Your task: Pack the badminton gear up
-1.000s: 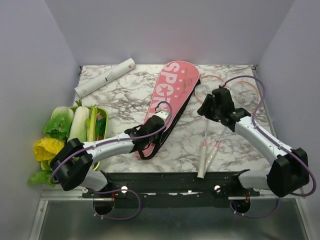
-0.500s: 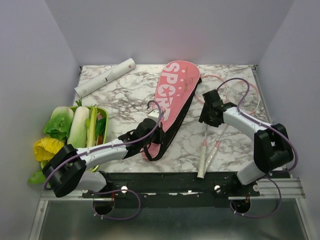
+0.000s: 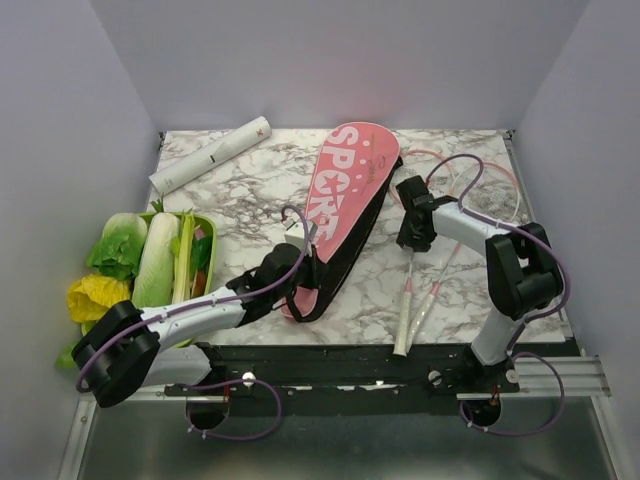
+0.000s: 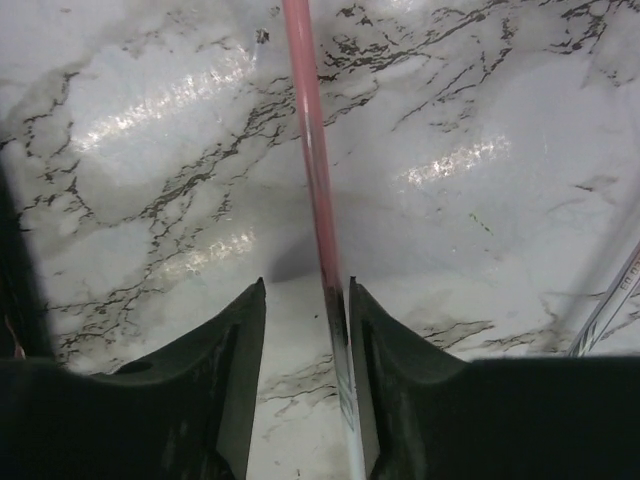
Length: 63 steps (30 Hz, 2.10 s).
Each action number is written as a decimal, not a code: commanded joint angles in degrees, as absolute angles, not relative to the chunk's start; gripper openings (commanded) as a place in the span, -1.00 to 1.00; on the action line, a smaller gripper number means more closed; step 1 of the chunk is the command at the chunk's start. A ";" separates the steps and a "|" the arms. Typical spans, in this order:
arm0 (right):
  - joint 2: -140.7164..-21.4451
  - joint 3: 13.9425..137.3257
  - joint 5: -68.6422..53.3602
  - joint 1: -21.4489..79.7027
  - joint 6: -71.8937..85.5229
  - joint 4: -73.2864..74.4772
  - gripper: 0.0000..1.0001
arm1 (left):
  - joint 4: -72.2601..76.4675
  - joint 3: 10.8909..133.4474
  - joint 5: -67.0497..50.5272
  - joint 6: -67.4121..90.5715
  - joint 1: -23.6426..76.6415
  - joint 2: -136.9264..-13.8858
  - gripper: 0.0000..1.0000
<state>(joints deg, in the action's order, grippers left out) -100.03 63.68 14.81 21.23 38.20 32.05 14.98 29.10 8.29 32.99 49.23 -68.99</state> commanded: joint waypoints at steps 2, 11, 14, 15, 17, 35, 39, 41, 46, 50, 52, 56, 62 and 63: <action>-102.22 64.78 17.58 20.65 39.81 34.45 -0.34 | 18.54 28.22 9.40 32.26 49.13 -66.97 -1.00; -94.67 62.05 17.84 20.65 40.08 33.83 -0.99 | 18.20 27.42 10.72 31.20 49.04 -64.95 -1.00; -89.40 61.26 18.37 20.65 39.29 37.68 -0.99 | 18.02 28.21 11.42 30.68 48.87 -64.60 -1.00; -88.17 60.82 17.93 20.74 38.85 38.49 -0.99 | 17.93 28.56 11.51 30.59 48.87 -64.77 -1.00; -83.87 59.24 16.27 21.09 38.15 40.59 -0.99 | 17.75 29.96 11.60 30.06 48.78 -65.65 -1.00; -72.42 48.87 7.48 29.26 34.81 43.95 -0.99 | 13.36 35.68 13.53 29.00 48.60 -63.90 -1.00; -73.74 49.22 6.42 32.16 35.15 43.42 -0.99 | 13.53 35.77 12.92 29.62 48.60 -64.25 -1.00; -75.75 50.62 6.24 32.87 35.68 43.33 -0.99 | 13.71 35.33 12.66 29.62 48.60 -64.95 -1.00; -79.53 53.52 5.89 35.68 36.65 42.28 -0.99 | 14.24 34.63 12.48 29.53 48.60 -65.21 -1.00; -83.05 56.16 4.14 36.47 36.74 38.86 -0.99 | 13.54 34.72 10.64 29.88 48.60 -65.65 -1.00; -86.37 58.78 3.26 36.56 36.30 37.80 -0.99 | 13.36 34.19 9.41 30.67 48.69 -66.09 -1.00; -93.33 64.76 2.11 36.56 36.56 34.99 -0.99 | 14.85 32.00 8.79 32.86 49.74 -67.84 -1.00; -104.22 77.66 4.66 36.48 34.98 33.49 -0.99 | 15.64 31.03 9.14 34.98 53.26 -68.47 -1.00; -107.28 79.35 4.75 36.13 34.63 33.31 -0.99 | 15.21 31.20 9.14 35.42 53.61 -68.64 -1.00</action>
<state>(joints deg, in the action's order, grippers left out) -101.41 71.53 4.80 36.12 36.07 37.34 12.82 31.77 10.33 32.62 51.59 -68.58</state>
